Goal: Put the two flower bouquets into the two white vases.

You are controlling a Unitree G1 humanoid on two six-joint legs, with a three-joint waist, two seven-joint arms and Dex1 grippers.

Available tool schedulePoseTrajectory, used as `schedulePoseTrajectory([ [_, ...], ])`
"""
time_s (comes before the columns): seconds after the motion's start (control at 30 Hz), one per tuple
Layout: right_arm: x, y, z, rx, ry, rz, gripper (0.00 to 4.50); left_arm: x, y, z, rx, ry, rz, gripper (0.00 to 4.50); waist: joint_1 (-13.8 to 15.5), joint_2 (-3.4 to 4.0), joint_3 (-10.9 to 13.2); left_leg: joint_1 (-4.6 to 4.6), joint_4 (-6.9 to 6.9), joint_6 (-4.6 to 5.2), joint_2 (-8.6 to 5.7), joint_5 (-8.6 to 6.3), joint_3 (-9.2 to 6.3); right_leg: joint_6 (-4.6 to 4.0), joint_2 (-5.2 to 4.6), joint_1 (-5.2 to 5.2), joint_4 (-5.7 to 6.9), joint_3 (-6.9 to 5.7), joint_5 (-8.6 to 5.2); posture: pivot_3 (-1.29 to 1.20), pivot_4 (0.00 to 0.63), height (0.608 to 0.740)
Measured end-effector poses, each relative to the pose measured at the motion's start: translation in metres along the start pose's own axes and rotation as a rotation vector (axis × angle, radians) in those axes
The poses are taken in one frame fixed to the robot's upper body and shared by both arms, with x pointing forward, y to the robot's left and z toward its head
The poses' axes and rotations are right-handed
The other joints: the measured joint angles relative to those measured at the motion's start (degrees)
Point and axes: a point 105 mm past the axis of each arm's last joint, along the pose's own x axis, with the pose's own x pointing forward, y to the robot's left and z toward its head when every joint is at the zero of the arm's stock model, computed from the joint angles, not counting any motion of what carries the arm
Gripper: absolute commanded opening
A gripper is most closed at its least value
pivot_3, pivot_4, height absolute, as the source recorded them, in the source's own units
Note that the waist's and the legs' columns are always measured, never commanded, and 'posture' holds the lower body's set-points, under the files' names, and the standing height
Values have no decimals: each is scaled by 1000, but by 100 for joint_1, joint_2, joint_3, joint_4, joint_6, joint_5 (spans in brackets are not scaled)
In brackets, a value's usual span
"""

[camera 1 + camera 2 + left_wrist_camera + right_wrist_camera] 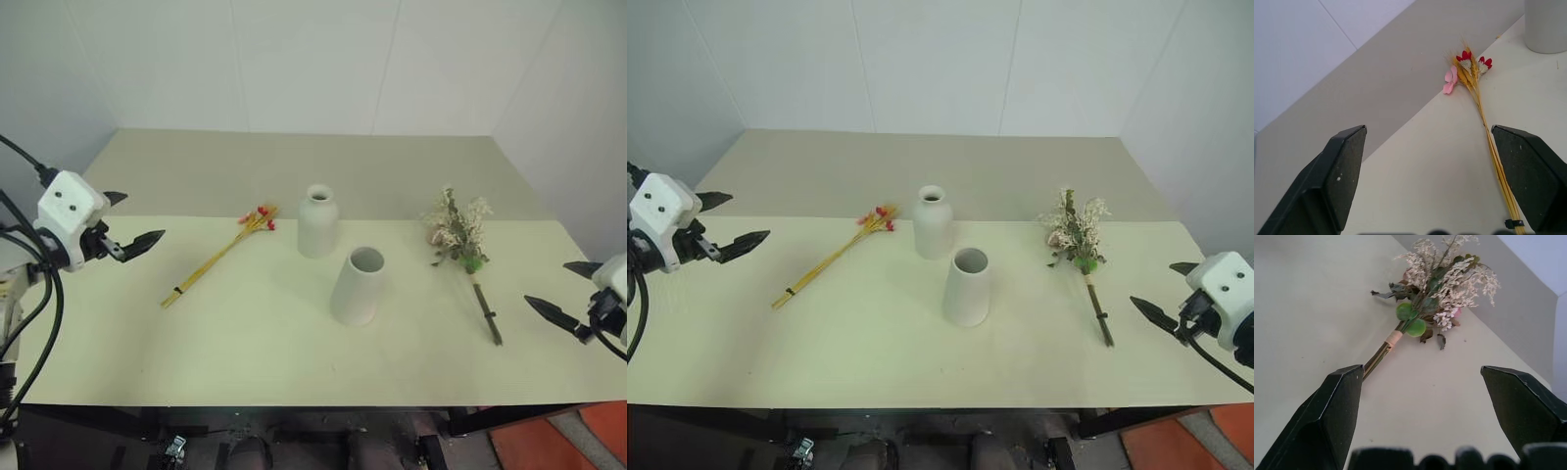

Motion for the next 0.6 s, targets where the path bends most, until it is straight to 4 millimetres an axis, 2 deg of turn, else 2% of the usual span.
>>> schedulePoseTrajectory([
  [0.2, -3, 7, -6, 6, 20, 8, 4500, 4, 0, 6, -1, -22, -7, 4448, 13, 0, 0, 9, 4, 0, -1, 0, 1, -23, -2, 7, 0, 1, -10, 0, 150, 740],
  [0.6, -3, -1, 5, 10, -17, 16, 4500, 4, -5, 0, -7, -4, -36, 4448, -19, 0, 0, 6, 4, 0, -1, 0, 0, -16, 0, 4, 0, 1, -5, 0, 150, 740],
])
